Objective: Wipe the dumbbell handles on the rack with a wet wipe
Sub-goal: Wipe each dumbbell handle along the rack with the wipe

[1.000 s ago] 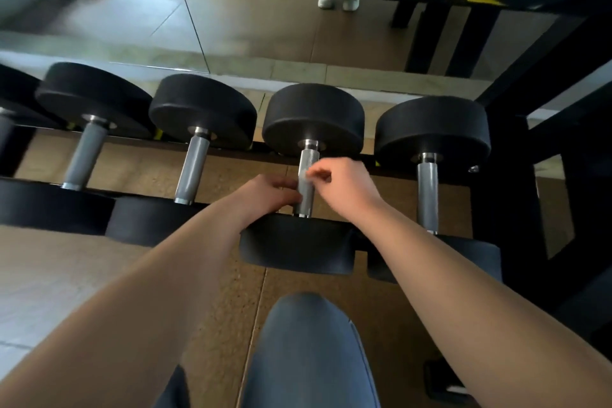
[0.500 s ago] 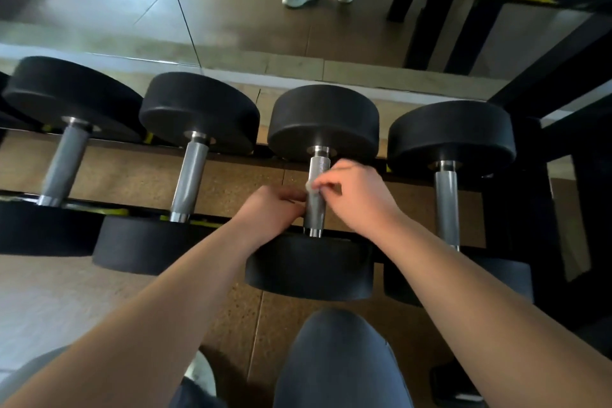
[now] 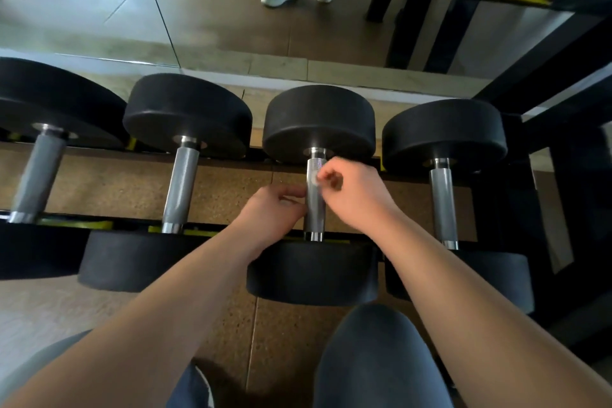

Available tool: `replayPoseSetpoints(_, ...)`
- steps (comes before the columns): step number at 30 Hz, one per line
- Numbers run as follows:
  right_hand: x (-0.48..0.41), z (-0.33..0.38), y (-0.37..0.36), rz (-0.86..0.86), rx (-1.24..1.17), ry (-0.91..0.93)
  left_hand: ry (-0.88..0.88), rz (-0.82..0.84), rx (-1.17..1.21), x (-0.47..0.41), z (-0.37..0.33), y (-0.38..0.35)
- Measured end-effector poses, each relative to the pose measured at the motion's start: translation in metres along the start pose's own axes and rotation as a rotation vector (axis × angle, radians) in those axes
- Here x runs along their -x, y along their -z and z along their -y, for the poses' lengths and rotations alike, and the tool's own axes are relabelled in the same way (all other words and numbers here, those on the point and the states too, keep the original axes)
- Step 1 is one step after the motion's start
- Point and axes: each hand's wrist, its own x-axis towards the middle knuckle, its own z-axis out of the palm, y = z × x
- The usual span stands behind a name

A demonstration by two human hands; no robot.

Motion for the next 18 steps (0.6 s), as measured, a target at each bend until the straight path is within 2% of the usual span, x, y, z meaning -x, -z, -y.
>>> replayPoseSetpoints(2,0.014,0.001,0.007,0.279,-0.017,-0.056,-0.009,0.02,0.021,0.001,0.002,0.001)
replayPoseSetpoints(3,0.02,0.0,0.008,0.376,-0.032,-0.085,-0.014,0.023,0.027,0.001,0.002,0.001)
replayPoseSetpoints(4,0.022,-0.003,0.008,0.404,-0.068,-0.107,-0.018,0.019,0.028,0.0,0.002,0.001)
replayPoseSetpoints(5,0.023,-0.005,0.008,0.366,-0.11,-0.126,-0.021,0.012,0.027,0.0,0.001,0.0)
replayPoseSetpoints(9,-0.001,-0.001,0.001,-0.019,-0.284,-0.269,0.001,0.014,0.027,-0.003,0.001,-0.001)
replayPoseSetpoints(11,-0.009,0.004,-0.002,-0.04,-0.325,-0.331,0.001,0.017,0.008,-0.004,0.0,-0.001)
replayPoseSetpoints(12,-0.009,0.005,-0.002,0.02,-0.296,-0.344,-0.001,0.017,0.006,-0.006,0.0,-0.002)
replayPoseSetpoints(16,0.012,0.006,0.004,0.468,0.036,-0.385,-0.024,0.012,-0.022,-0.008,0.001,-0.003)
replayPoseSetpoints(18,0.014,0.009,0.009,0.495,0.079,-0.394,-0.013,0.006,-0.026,-0.009,0.0,-0.003)
